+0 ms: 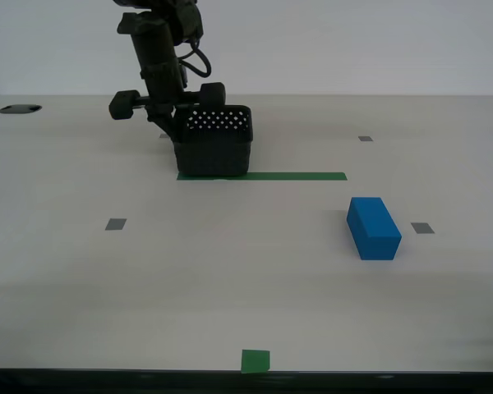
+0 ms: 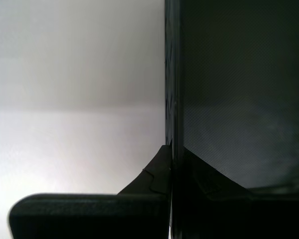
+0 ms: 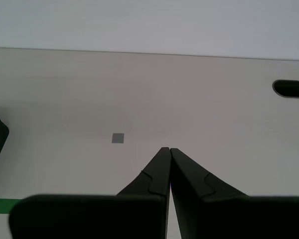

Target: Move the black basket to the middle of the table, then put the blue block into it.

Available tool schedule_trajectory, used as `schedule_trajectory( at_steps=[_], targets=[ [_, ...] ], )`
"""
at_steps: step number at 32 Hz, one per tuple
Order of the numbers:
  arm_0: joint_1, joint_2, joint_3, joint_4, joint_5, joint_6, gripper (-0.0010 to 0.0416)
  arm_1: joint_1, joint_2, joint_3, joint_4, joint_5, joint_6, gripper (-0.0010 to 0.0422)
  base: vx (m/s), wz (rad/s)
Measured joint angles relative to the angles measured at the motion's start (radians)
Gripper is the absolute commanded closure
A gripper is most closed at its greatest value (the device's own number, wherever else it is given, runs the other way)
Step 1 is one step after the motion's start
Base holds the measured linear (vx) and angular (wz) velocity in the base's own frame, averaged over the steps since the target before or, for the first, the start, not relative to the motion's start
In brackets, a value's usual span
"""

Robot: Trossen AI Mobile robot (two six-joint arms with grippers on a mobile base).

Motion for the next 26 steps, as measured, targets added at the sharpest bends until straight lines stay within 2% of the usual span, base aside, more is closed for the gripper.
schedule_trajectory(
  at_steps=[4, 12, 15, 17, 18, 19, 21, 25, 26],
  targets=[
    [0.001, 0.0, 0.0, 0.001, 0.0, 0.0, 0.0406, -0.039, -0.015, 0.03, -0.076, 0.0, 0.025, 0.0414, 0.0, 0.0],
    [0.002, 0.0, 0.0, 0.005, 0.0, 0.0, 0.0406, -0.175, -0.12, 0.026, -0.119, -0.005, 0.028, 0.0413, 0.0, 0.0],
    [0.002, 0.0, 0.0, 0.004, 0.0, 0.0, 0.0406, -0.216, -0.142, 0.025, -0.143, -0.017, 0.031, 0.0413, 0.0, 0.0],
    [0.002, 0.0, 0.0, 0.002, 0.0, 0.0, 0.0406, -0.243, -0.143, 0.022, -0.158, -0.051, 0.032, 0.0413, 0.0, 0.0],
    [0.002, 0.0, 0.0, 0.0, 0.0, 0.0, 0.0406, -0.268, -0.143, 0.002, -0.172, -0.099, 0.033, 0.0413, 0.0, 0.0],
    [0.002, 0.0, 0.0, 0.0, 0.0, 0.0, 0.0406, -0.285, -0.14, -0.015, -0.166, -0.096, 0.033, 0.0413, 0.0, 0.0],
    [0.002, 0.0, 0.0, -0.001, 0.0, 0.0, 0.0406, -0.29, -0.145, -0.045, -0.155, -0.117, 0.033, 0.0413, 0.0, 0.0],
    [0.003, 0.0, 0.0, -0.005, 0.0, 0.0, 0.0406, -0.292, -0.148, -0.146, -0.08, -0.115, 0.026, 0.0412, 0.0, 0.0],
    [0.003, 0.0, 0.0, -0.005, 0.0, 0.0, 0.0406, -0.292, -0.146, -0.158, -0.06, -0.1, 0.026, 0.0412, 0.0, 0.0]
  ],
)
